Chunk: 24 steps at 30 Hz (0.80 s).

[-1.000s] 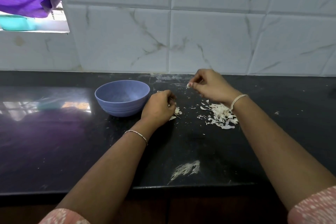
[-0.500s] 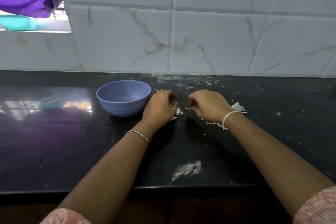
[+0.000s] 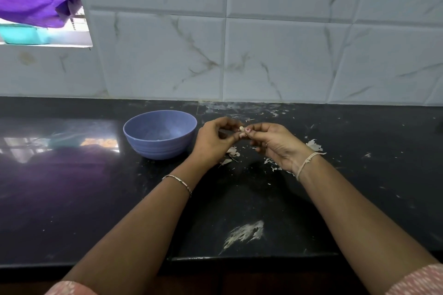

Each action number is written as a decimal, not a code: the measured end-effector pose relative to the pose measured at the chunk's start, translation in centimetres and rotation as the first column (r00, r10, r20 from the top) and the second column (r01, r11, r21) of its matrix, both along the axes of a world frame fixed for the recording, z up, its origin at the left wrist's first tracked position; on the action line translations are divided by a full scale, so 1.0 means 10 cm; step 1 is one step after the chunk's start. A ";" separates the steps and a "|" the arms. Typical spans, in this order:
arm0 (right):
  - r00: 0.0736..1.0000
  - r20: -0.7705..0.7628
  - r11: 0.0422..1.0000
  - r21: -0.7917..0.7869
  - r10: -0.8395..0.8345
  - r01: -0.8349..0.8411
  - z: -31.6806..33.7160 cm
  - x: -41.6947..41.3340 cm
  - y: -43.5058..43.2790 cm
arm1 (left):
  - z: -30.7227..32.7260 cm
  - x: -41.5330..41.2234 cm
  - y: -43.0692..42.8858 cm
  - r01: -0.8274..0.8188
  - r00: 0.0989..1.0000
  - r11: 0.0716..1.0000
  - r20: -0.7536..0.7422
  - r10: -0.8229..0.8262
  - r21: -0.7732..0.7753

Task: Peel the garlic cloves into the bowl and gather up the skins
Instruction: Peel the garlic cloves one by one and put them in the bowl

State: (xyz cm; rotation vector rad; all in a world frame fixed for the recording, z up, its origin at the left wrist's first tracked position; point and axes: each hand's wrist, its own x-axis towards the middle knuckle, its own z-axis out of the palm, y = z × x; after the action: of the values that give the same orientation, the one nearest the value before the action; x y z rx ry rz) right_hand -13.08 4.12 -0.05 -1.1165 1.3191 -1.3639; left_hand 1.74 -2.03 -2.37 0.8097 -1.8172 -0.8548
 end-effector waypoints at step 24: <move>0.978 -0.146 0.989 -0.014 -0.147 0.147 -0.11 0.03 -0.09 | -0.02 -0.01 0.03 -0.078 0.997 0.991 0.024 0.076 0.112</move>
State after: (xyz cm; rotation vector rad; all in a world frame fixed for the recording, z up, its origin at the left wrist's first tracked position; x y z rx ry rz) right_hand -12.79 3.19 -1.12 -1.1581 1.5324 -1.4125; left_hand 1.63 -1.71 -2.54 0.9565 -1.7551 -0.9086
